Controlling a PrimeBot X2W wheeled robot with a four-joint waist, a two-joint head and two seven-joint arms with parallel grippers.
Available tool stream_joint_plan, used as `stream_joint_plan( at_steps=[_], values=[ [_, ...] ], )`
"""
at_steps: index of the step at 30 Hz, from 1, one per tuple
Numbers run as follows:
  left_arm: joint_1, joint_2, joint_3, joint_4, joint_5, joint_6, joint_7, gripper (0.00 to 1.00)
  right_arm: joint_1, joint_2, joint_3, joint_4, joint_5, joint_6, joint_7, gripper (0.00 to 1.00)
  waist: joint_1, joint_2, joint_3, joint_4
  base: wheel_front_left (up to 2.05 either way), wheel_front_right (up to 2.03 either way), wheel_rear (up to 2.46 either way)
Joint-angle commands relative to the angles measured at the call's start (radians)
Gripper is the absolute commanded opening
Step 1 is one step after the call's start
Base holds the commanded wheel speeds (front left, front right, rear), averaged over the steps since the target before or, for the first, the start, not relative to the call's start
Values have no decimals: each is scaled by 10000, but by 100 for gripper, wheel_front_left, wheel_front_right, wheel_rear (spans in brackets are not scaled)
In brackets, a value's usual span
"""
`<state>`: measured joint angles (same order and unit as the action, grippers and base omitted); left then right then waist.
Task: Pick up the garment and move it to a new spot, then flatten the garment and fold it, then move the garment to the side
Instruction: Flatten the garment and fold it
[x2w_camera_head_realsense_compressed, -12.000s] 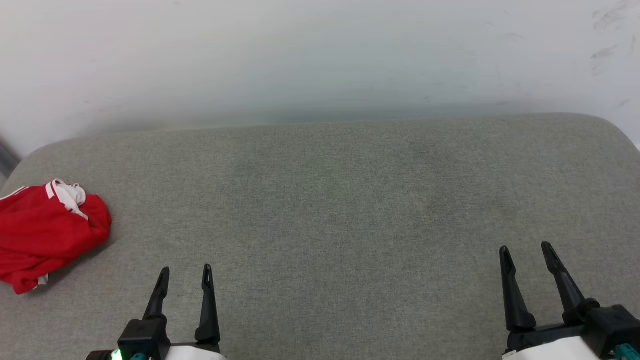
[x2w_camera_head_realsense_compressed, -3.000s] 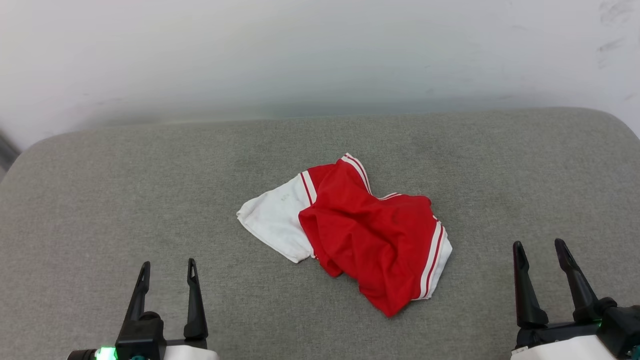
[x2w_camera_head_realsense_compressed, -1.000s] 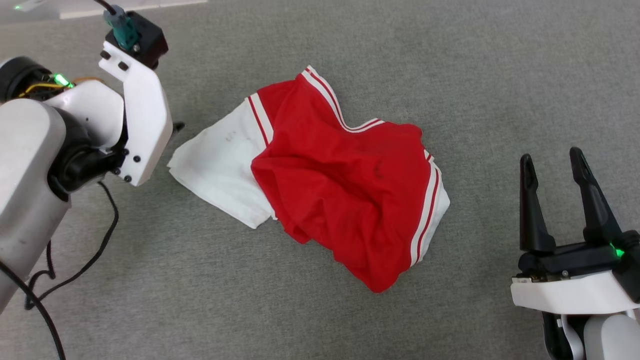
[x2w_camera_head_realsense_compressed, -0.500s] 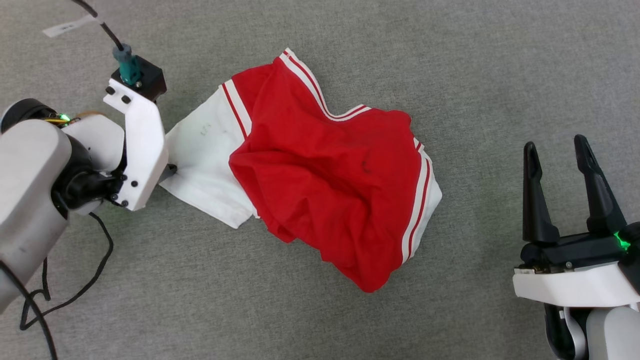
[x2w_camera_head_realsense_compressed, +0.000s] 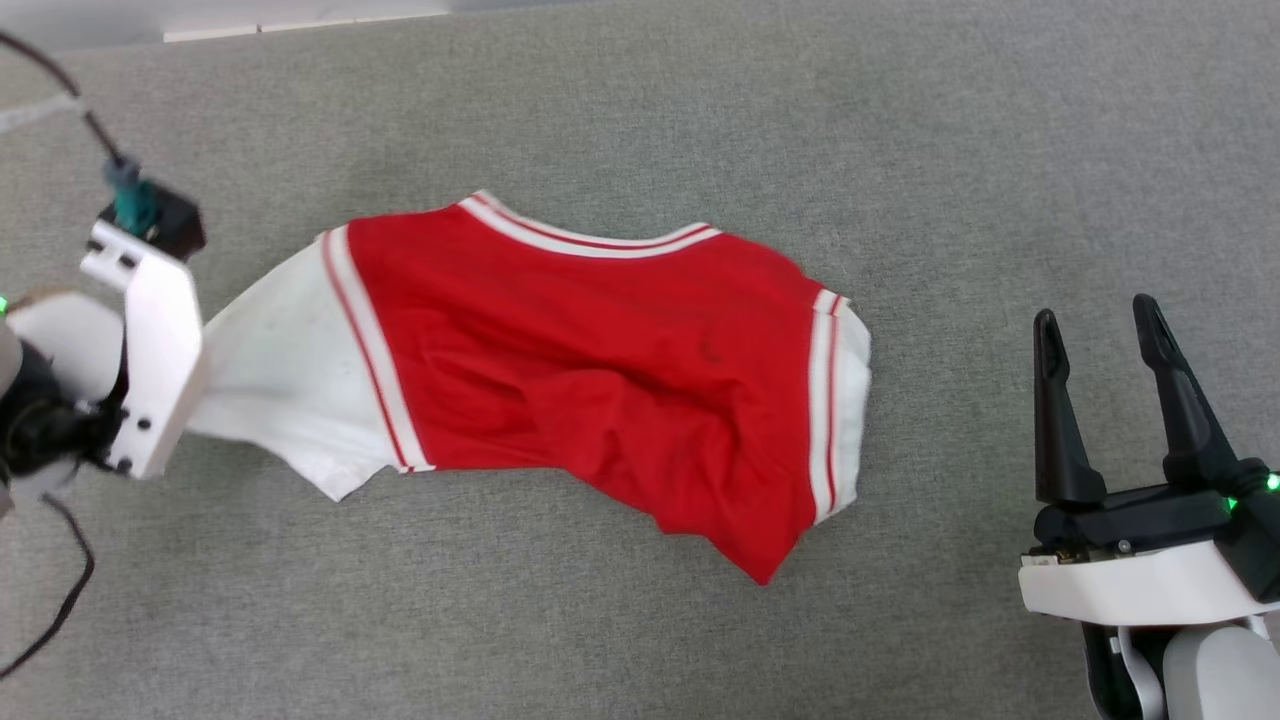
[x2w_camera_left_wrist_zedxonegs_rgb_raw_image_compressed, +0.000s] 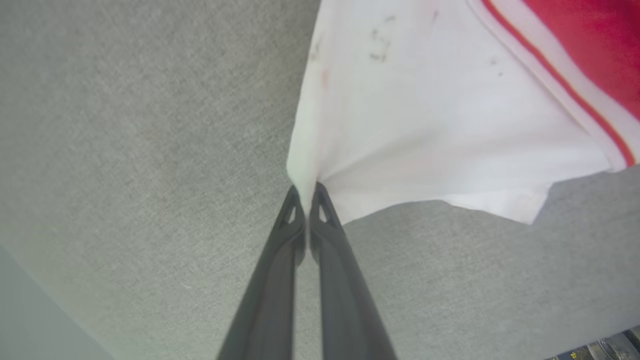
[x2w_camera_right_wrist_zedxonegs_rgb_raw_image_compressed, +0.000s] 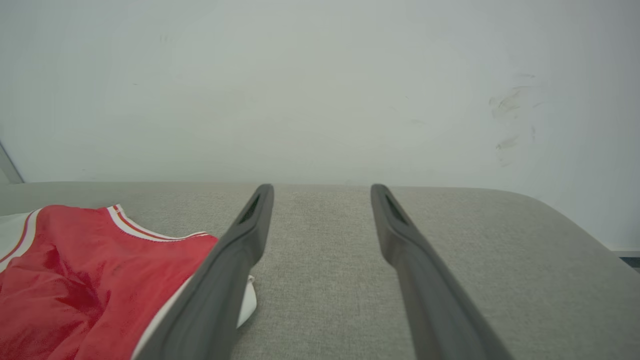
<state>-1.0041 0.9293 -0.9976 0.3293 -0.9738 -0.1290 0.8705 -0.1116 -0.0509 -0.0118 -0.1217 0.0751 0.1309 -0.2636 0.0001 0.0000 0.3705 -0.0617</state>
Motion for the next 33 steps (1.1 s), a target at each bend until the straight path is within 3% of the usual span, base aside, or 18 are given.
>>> stream_joint_plan(
  at_steps=[1, 5, 6, 7, 13, 19, 25, 29, 33],
  values=[
    [301, -22, -24, 158, -90, 42, -102, 0, 97, 13, 6, 35, -47, -3, -16, 100, -1, 0, -56, 57, 0, 0, 0],
    [921, -113, 101, 728, -401, 263, -757, 0, 103, 13, 36, 91, -83, -5, -16, 100, -1, 0, -104, 77, 0, 0, 0],
    [1032, -199, 139, 827, -393, 307, -1037, 24, 115, 13, 37, 112, -108, -3, -16, 100, -1, 0, -129, 85, 0, 0, 0],
    [1106, -287, 193, 909, -291, 369, -1423, 100, 132, 13, 25, 132, -130, -3, -16, 100, -1, 0, -170, 100, 0, 0, 0],
    [1136, -676, 532, 1059, 672, 676, -4298, 100, -124, 11, 38, 137, -522, -5, -16, 100, -1, 0, -681, 227, 0, 0, 0],
    [1664, -860, 1099, 527, 1358, 1547, -7366, 100, -1166, 13, -17, 198, -1535, -3, -18, 100, -1, 0, -1235, 474, 0, 0, 0],
    [2887, -913, 2075, -570, 1119, 3132, -9887, 100, -2557, -778, 584, 1079, -1720, -3, -16, 100, -1, 0, -1464, 706, 0, 0, 0],
    [3921, -867, 2478, -1387, 1092, 4163, -10899, 100, -3638, -1656, 1391, 2540, -1250, -5, 65, 100, -1, 0, -1545, 809, 0, 0, 0],
    [4828, -964, 2901, -2252, 1358, 5166, -11275, 100, -4856, -2706, 2734, 3770, -334, -5, 1505, 100, -1, 0, -1591, 999, 0, 0, 0]
  ],
)
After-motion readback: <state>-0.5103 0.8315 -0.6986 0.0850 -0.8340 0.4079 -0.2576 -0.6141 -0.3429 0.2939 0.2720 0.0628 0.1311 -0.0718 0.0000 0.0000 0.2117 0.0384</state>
